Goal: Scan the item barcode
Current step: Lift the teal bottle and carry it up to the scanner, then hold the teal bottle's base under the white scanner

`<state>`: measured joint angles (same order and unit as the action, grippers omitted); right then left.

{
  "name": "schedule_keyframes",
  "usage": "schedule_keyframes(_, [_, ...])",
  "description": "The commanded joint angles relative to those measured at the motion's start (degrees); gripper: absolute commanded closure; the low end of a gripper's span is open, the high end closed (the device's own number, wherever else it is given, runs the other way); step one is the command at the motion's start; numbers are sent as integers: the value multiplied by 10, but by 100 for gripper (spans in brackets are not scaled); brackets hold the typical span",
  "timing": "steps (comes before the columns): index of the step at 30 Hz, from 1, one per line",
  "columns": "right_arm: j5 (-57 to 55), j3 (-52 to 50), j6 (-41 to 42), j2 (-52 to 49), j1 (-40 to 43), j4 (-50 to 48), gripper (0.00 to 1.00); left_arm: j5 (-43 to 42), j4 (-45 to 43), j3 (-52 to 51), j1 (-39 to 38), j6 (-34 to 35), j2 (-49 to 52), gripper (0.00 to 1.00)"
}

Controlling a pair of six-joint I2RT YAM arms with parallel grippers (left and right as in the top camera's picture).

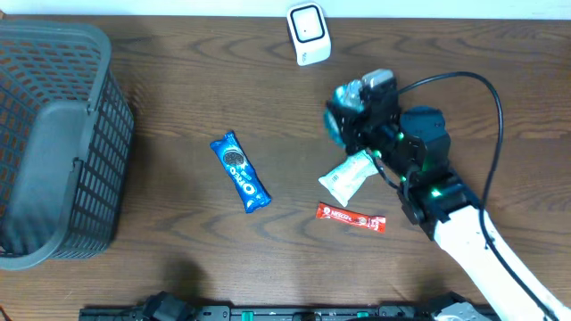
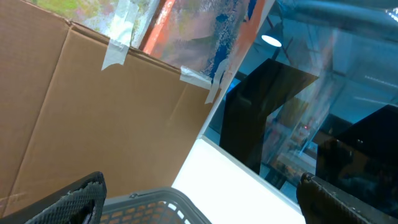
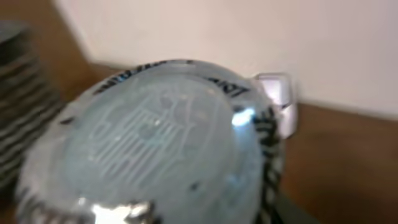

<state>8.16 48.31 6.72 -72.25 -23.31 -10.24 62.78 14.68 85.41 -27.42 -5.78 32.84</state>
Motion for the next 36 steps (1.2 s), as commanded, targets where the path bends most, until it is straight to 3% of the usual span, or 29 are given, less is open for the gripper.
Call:
schedule_keyframes(1, [-103, 11, -70, -43, 4, -52, 73, -8, -1, 0, 3, 5, -6, 2])
schedule_keyframes(7, [-168, 51, -158, -159, 9, -142, 70, -8, -1, 0, 3, 5, -6, 2])
schedule_keyframes(15, [-201, 253, -283, -325, 23, -96, 76, -2, -1, 0, 2, 5, -6, 2])
schedule_keyframes(21, [-220, 384, -379, -416, 23, -75, 75, -2, -1, 0, 2, 5, -6, 2])
schedule_keyframes(36, [-277, 611, -541, -636, 5, -75, 71, -2, -1, 0, 2, 5, -6, 2])
